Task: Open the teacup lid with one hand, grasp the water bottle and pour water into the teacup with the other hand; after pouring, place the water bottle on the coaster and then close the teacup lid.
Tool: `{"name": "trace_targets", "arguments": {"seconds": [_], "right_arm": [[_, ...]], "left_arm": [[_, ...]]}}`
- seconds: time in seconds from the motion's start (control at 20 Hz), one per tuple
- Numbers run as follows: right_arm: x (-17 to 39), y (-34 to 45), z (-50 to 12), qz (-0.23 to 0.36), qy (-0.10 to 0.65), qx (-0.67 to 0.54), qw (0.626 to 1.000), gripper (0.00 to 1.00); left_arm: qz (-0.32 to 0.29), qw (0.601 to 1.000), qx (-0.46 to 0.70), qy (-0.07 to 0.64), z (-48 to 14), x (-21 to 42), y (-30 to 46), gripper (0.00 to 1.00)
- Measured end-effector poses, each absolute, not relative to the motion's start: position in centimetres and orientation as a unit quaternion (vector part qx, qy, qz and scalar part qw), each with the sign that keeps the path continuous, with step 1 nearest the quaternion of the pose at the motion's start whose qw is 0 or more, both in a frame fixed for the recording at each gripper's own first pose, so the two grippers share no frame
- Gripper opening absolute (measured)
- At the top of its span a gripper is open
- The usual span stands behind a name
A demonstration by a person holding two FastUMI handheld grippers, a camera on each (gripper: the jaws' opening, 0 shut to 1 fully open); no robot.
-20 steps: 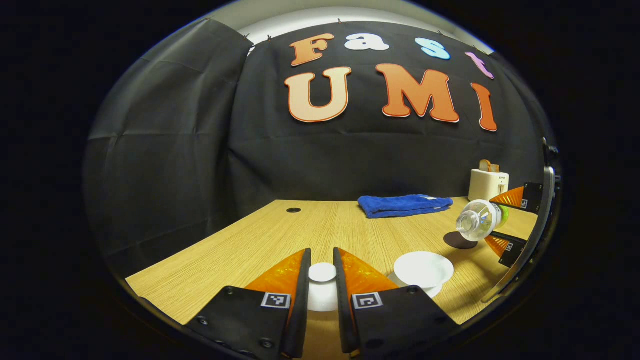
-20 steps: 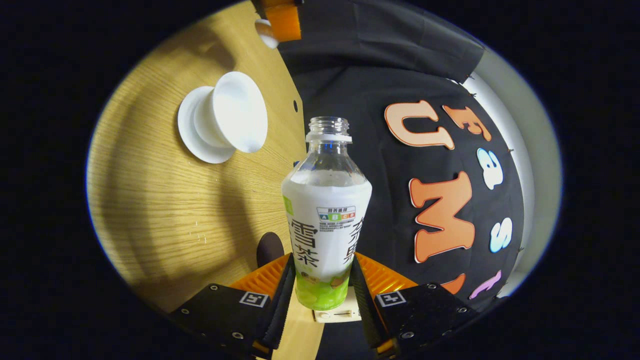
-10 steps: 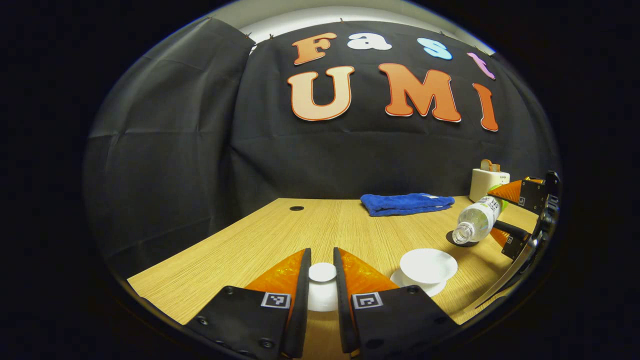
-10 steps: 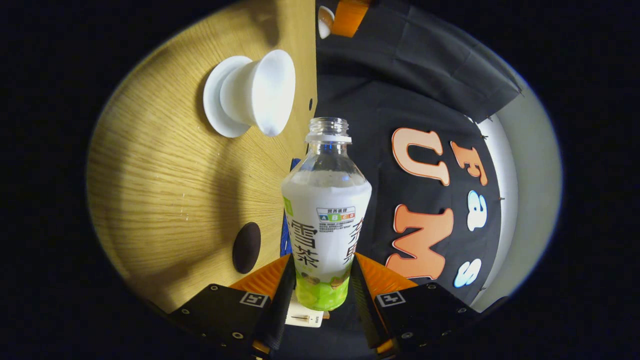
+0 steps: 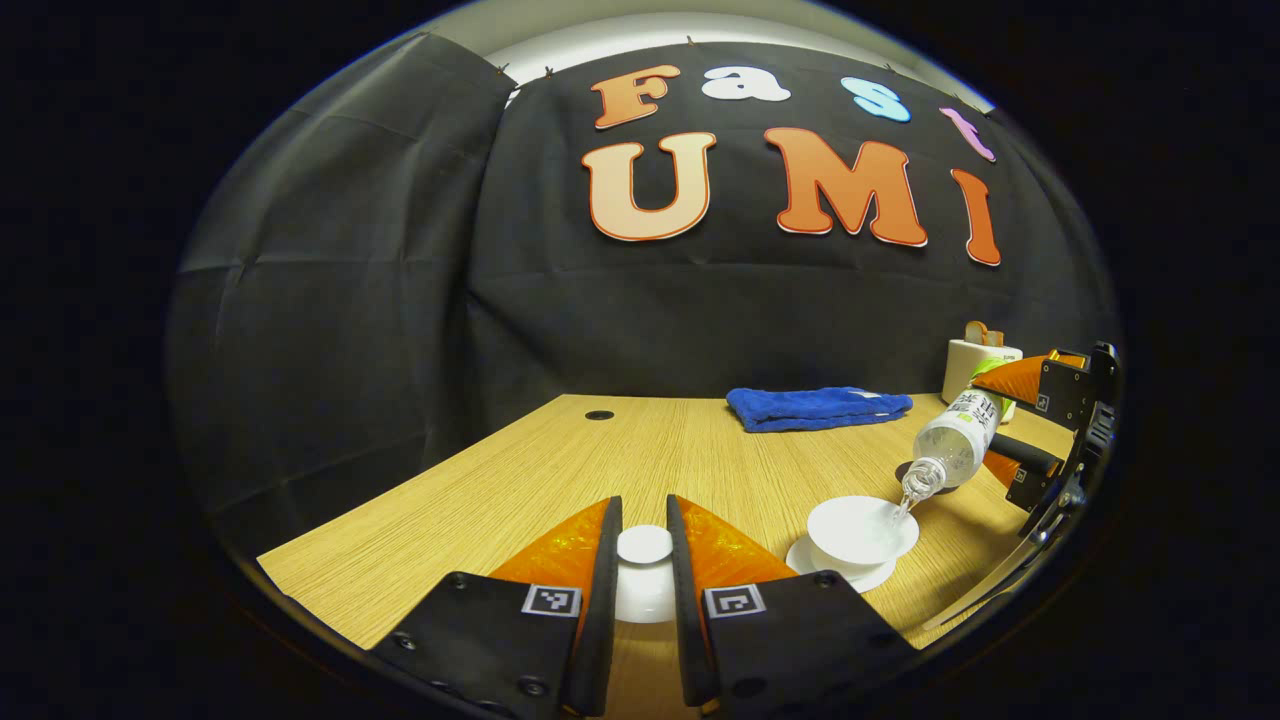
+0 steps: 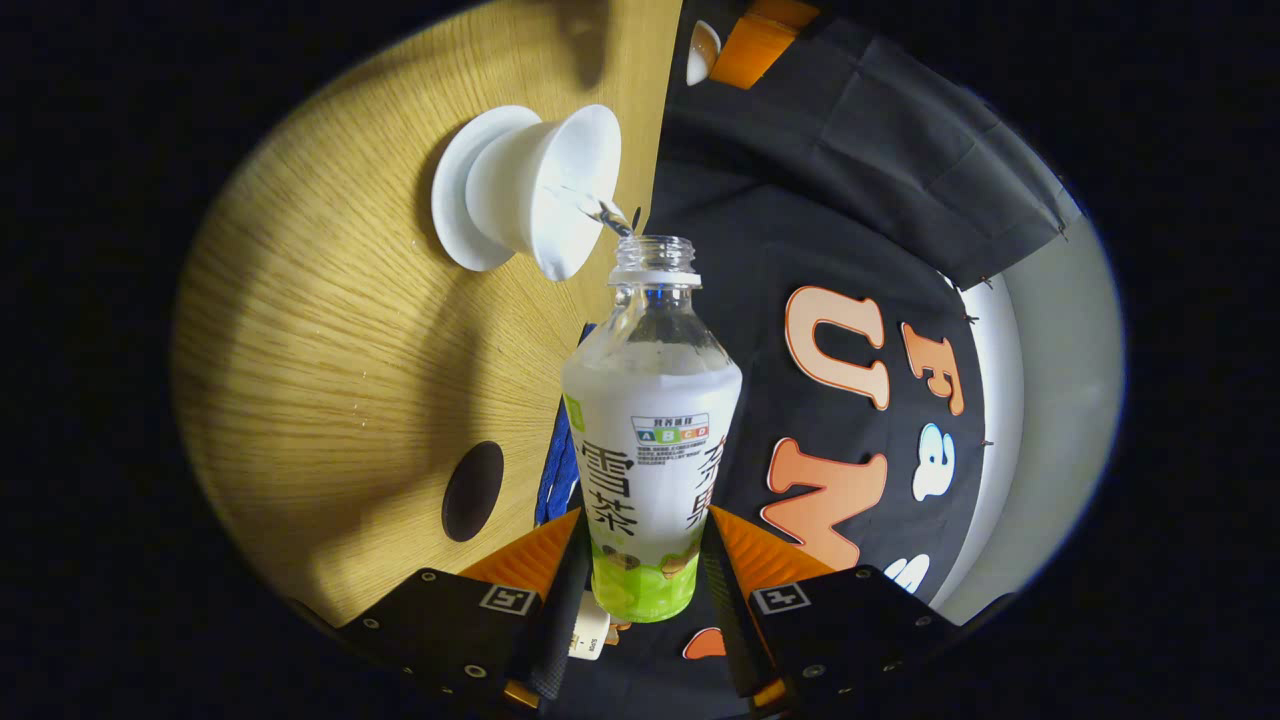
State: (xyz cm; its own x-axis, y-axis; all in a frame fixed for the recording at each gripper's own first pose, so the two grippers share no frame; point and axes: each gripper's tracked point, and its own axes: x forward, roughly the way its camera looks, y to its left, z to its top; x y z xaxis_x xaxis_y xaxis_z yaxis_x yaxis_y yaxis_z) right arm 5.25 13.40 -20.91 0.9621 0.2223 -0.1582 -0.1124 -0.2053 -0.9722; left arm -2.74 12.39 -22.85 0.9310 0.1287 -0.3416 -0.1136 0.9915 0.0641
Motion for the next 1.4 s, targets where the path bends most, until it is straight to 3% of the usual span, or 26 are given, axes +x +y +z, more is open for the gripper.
{"name": "trace_targets", "arguments": {"seconds": [0.05, 0.1, 0.15, 0.2, 0.45, 0.5, 1.4], "right_arm": [[5.2, 13.5, -20.8, 0.135, -0.039, -0.766, 0.627, 0.67], [5.0, 13.5, -20.7, 0.135, -0.043, -0.768, 0.624, 0.64], [4.8, 13.6, -20.8, 0.137, -0.046, -0.771, 0.621, 0.67], [4.7, 13.7, -20.8, 0.138, -0.048, -0.773, 0.618, 0.64], [4.8, 13.8, -20.7, 0.141, -0.057, -0.784, 0.602, 0.67], [5.0, 13.7, -20.6, 0.143, -0.058, -0.786, 0.598, 0.64], [4.9, 14.9, -19.7, 0.152, -0.097, -0.833, 0.523, 0.64]], "left_arm": [[0.063, 0.982, 0.021, 0.175, -22.7, -2.7, 12.5, 0.29], [0.063, 0.982, 0.021, 0.174, -22.6, -2.8, 12.6, 0.31], [0.064, 0.983, 0.022, 0.173, -22.5, -2.9, 12.7, 0.31], [0.064, 0.983, 0.022, 0.173, -22.4, -2.8, 12.8, 0.31], [0.068, 0.983, 0.021, 0.17, -22.2, -3.0, 13.3, 0.31], [0.068, 0.983, 0.022, 0.17, -22.0, -3.1, 13.3, 0.31], [0.074, 0.985, 0.026, 0.157, -20.2, -3.1, 14.7, 0.31]]}}
